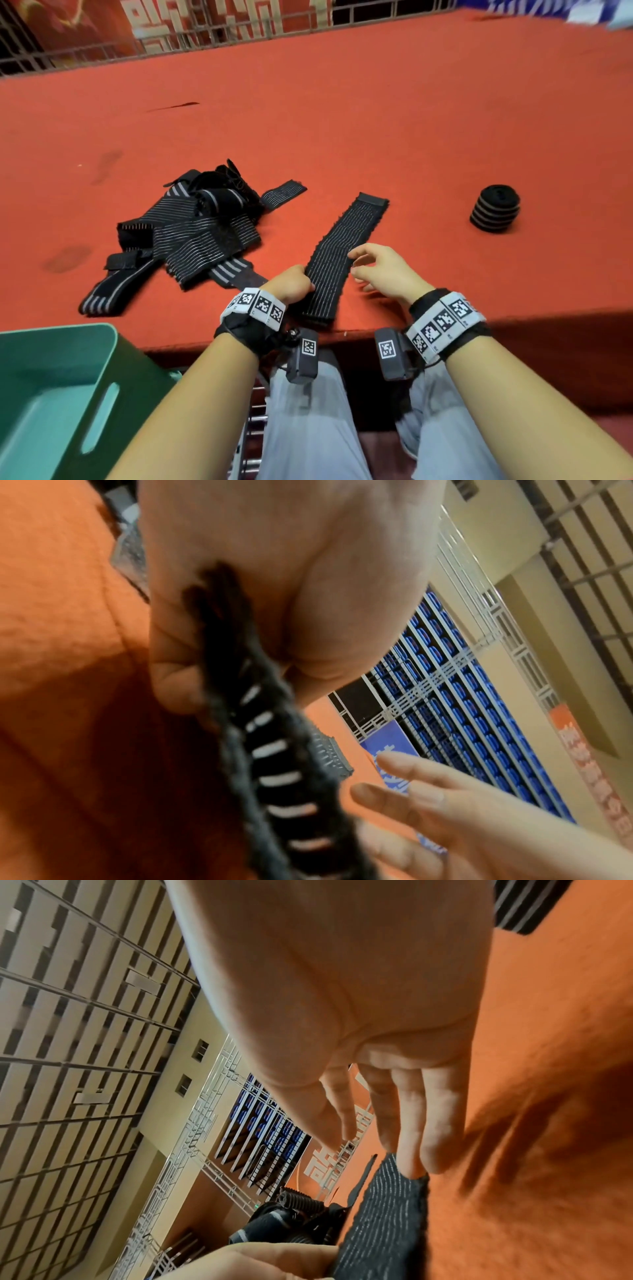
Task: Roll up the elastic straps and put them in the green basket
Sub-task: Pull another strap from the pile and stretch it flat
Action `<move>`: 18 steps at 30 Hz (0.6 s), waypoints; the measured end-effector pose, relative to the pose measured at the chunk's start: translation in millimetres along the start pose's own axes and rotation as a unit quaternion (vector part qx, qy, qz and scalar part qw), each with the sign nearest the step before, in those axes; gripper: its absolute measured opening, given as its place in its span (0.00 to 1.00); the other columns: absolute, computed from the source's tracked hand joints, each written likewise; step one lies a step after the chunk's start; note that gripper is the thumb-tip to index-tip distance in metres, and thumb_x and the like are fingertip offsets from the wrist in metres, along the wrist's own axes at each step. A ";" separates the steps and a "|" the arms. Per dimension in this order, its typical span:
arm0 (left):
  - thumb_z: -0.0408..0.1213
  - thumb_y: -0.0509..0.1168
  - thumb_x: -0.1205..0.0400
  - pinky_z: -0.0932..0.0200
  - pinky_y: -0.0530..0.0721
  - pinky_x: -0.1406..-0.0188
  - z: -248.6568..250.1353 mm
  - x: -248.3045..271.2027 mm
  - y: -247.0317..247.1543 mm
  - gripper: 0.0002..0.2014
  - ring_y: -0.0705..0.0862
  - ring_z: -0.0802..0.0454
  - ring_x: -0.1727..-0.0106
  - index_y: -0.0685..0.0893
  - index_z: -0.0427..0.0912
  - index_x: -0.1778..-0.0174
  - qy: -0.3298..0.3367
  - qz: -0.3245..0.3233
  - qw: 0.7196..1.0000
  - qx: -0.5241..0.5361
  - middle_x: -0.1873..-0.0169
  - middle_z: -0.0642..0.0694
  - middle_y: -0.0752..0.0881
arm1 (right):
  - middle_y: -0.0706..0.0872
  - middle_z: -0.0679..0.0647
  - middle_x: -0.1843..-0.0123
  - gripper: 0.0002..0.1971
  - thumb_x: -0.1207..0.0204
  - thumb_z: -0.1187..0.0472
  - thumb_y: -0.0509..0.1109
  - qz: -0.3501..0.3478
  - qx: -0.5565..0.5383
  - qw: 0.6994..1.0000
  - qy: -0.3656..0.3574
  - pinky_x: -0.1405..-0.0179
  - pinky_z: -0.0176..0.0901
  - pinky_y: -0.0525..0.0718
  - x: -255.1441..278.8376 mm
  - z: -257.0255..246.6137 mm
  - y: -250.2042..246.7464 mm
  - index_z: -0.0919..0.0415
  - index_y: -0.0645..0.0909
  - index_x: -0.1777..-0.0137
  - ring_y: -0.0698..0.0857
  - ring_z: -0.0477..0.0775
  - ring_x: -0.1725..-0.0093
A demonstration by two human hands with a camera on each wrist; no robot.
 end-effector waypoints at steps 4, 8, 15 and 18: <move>0.21 0.58 0.16 0.44 0.91 0.60 1.9 17.9 15.1 0.20 0.87 0.39 0.52 0.74 0.40 0.28 0.009 -0.013 0.991 0.133 0.41 0.33 0.85 | 0.88 0.49 0.47 0.11 0.23 0.65 0.71 -0.019 0.039 0.999 -0.017 0.63 0.54 0.91 17.7 -0.9 2.4 0.48 0.86 0.49 0.90 0.60 0.61; 0.21 0.54 0.15 0.60 0.82 0.84 0.2 31.3 25.7 0.30 0.84 0.47 0.58 0.63 0.52 0.20 0.004 -0.010 0.980 0.196 0.41 0.38 0.82 | 0.88 0.49 0.50 0.13 0.24 0.70 0.71 -0.046 0.078 0.995 -0.051 0.67 0.51 0.89 34.1 -4.5 4.0 0.49 0.88 0.53 0.90 0.64 0.63; 0.16 0.49 0.18 0.61 0.79 0.82 3.2 52.4 45.5 0.31 0.81 0.48 0.63 0.72 0.54 0.27 0.015 -0.015 0.949 0.314 0.50 0.39 0.82 | 0.87 0.52 0.51 0.19 0.31 0.78 0.74 -0.120 0.111 0.981 -0.108 0.57 0.51 0.87 63.6 -13.5 15.8 0.51 0.87 0.52 0.89 0.51 0.61; 0.16 0.46 0.19 0.60 0.80 0.80 8.3 61.6 57.8 0.26 0.82 0.46 0.62 0.80 0.43 0.35 0.010 -0.020 0.942 0.336 0.54 0.36 0.83 | 0.84 0.51 0.49 0.16 0.33 0.70 0.80 -0.103 0.135 0.977 -0.127 0.55 0.39 0.84 70.3 -15.0 11.2 0.48 0.86 0.53 0.86 0.49 0.56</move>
Point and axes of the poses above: each hand's wrist, its own x-axis away from the middle knuckle, its own y-axis out of the palm, z = x × y, the point moved 9 cm from there along -x, towards the middle knuckle
